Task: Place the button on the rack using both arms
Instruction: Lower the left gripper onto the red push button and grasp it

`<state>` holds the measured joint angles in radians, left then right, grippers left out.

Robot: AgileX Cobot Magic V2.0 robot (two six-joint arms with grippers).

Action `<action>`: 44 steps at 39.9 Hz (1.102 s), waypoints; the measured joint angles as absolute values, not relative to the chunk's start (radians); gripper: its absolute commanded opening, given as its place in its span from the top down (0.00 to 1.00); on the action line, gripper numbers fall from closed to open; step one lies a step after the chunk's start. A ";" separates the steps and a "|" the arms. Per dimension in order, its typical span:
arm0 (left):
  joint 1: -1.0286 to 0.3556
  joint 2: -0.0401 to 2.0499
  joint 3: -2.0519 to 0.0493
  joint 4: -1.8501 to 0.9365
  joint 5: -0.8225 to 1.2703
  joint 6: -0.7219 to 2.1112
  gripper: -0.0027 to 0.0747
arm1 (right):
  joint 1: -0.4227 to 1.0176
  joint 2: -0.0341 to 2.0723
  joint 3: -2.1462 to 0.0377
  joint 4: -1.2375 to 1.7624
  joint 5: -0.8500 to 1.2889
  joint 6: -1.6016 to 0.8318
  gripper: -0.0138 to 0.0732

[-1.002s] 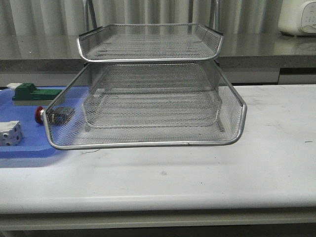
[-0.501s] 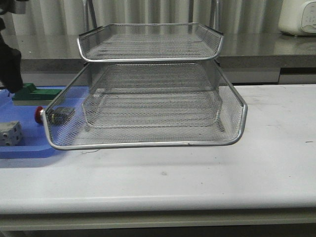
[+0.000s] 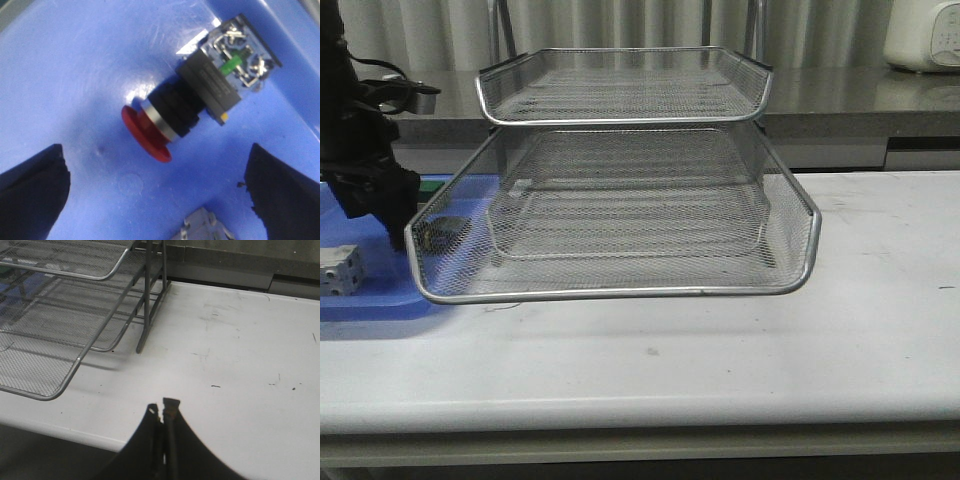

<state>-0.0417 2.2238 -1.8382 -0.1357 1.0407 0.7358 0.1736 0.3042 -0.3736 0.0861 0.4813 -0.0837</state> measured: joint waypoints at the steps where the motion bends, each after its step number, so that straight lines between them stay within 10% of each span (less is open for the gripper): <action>1: -0.044 2.230 -1.843 -0.136 1.041 0.740 0.10 | 0.174 0.304 -0.374 0.086 0.481 -0.084 0.91; 33: -0.105 2.311 -1.898 -0.151 0.981 0.809 0.10 | 0.174 0.304 -0.374 0.086 0.481 -0.084 0.91; 44: -0.105 2.313 -1.898 -0.153 0.975 0.812 0.44 | 0.174 0.304 -0.374 0.086 0.481 -0.084 0.91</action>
